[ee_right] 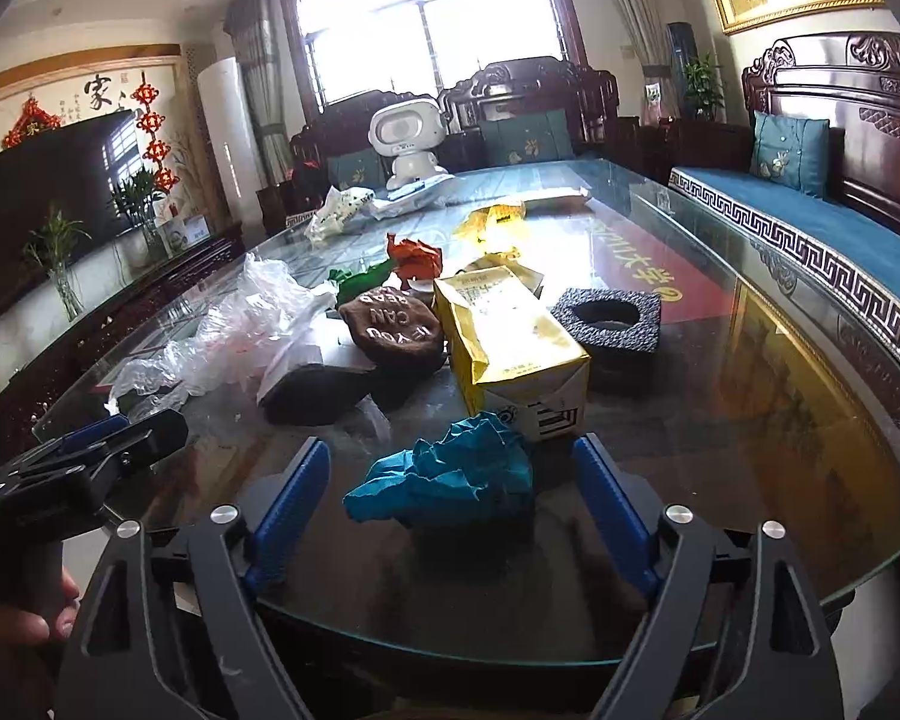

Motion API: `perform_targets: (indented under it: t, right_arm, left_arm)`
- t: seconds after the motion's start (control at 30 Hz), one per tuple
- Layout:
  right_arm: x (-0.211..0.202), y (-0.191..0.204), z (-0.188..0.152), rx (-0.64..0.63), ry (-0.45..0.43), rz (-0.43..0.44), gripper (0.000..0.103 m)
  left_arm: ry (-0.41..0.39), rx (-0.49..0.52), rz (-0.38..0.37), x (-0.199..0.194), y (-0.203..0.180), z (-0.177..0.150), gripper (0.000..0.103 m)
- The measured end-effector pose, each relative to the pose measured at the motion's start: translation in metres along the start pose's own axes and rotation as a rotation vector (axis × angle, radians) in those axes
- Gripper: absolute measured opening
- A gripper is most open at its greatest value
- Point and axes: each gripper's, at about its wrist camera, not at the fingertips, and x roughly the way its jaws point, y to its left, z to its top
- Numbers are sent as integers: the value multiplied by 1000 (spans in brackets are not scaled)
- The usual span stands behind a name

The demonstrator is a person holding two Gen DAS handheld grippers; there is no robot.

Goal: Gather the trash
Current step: 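Grasp the clear plastic bag with the left tool while the right tool grasps the teal cloth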

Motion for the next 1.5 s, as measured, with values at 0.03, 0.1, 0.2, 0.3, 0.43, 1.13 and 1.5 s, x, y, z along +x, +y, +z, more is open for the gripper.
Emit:
perform_targets:
  t: [0.03, 0.1, 0.2, 0.3, 0.43, 1.13, 1.5]
  right_arm:
    - [3, 1, 0, -5, 6, -5, 76]
    - [9, 0, -1, -11, 19, -10, 65]
    - [12, -1, -3, -16, 22, 0, 51]
    - [7, -1, -4, -21, 9, 19, 50]
    - [-3, -1, -4, -17, -7, 43, 50]
    - [-15, 2, 3, 3, -33, 120, 50]
    - [-27, 7, -4, -4, -26, 136, 50]
  left_arm:
    - [2, 4, 2, 1, 0, 0, 99]
    - [5, 7, 1, 3, -1, 0, 99]
    - [2, 9, 9, 3, 0, 0, 99]
    - [-4, 8, 22, 5, 4, 4, 99]
    - [-33, -8, 53, 4, 16, 16, 99]
    - [141, -56, 18, 81, 64, 63, 33]
    - [-23, -61, -24, 14, 58, 45, 19]
